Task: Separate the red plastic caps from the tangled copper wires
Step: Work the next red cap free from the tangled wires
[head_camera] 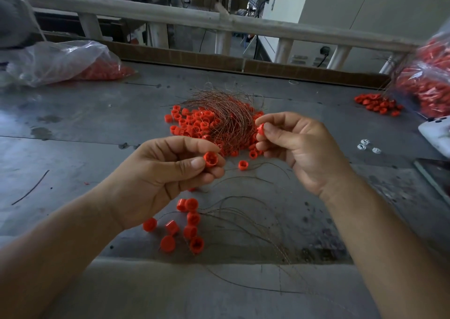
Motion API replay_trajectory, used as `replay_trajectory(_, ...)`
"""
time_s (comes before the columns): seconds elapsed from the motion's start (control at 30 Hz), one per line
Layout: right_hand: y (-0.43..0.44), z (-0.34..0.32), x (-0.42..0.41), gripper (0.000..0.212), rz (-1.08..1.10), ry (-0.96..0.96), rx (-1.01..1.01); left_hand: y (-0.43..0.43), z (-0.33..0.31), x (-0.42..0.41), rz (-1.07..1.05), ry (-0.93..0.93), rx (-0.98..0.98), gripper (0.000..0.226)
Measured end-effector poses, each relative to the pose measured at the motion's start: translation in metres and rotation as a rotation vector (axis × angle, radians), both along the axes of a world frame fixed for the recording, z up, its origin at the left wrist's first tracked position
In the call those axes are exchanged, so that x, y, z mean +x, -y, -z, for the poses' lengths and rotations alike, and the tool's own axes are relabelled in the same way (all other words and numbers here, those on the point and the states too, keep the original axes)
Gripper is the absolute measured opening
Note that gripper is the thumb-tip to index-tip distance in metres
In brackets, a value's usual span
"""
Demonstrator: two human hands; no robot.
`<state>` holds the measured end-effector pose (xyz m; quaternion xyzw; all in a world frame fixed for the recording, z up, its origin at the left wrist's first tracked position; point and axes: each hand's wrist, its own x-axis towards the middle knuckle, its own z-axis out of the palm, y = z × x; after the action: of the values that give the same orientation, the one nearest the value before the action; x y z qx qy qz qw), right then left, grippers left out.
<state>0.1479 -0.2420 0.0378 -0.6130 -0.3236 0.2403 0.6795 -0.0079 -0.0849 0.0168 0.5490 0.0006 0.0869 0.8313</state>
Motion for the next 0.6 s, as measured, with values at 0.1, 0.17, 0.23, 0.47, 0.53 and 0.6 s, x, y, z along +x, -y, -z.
replay_trajectory(0.1, -0.002, 0.000, -0.010, 0.009, -0.103, -0.082, -0.001, 0.001, 0.000, 0.001, -0.042, -0.009, 0.001, 0.030)
replay_trajectory(0.17, -0.003, 0.001, -0.014, 0.010, -0.137, -0.062, -0.009, 0.002, -0.001, 0.002, -0.081, -0.026, 0.008, 0.025)
replay_trajectory(0.23, -0.005, 0.003, -0.017, 0.014, -0.152, -0.039, -0.009, 0.003, -0.002, 0.004, -0.121, -0.046, 0.021, 0.023)
replay_trajectory(0.47, -0.008, 0.005, -0.025, 0.011, -0.174, 0.071, -0.033, 0.007, -0.004, 0.005, -0.198, -0.081, 0.084, 0.024)
replay_trajectory(0.53, -0.010, 0.007, -0.029, 0.013, -0.130, 0.187, -0.049, 0.009, -0.003, 0.005, -0.235, -0.085, 0.127, 0.023)
replay_trajectory(0.6, -0.013, 0.010, -0.035, 0.019, -0.101, 0.283, -0.030, 0.011, -0.003, 0.005, -0.277, -0.082, 0.157, 0.023)
